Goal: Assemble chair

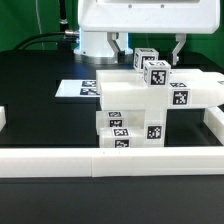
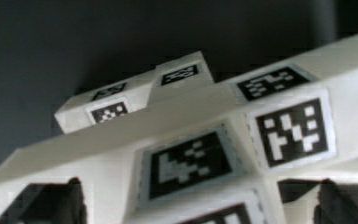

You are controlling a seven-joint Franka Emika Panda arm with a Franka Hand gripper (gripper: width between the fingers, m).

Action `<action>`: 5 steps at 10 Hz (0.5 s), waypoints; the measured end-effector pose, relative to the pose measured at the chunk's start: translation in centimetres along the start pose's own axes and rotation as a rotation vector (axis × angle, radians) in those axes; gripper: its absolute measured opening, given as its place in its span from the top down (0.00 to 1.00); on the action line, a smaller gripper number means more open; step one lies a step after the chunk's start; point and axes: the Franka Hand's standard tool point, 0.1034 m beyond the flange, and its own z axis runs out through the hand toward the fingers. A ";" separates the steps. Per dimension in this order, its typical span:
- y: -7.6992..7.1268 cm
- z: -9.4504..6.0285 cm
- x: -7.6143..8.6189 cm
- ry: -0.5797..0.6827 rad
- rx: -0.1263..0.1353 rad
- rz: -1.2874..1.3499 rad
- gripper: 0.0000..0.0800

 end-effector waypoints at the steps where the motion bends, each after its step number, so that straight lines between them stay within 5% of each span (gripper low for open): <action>1: 0.0 0.0 0.0 0.000 -0.005 -0.075 0.19; 3: -0.3 0.0 0.0 0.003 -0.010 -0.156 0.19; 4: -0.3 0.0 0.0 0.003 -0.010 -0.151 0.35; 5: -0.2 0.0 0.0 0.003 -0.010 -0.151 0.35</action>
Offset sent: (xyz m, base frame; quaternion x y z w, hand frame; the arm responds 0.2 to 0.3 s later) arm 0.0000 0.0000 0.0000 0.0000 0.0000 0.0000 1.0000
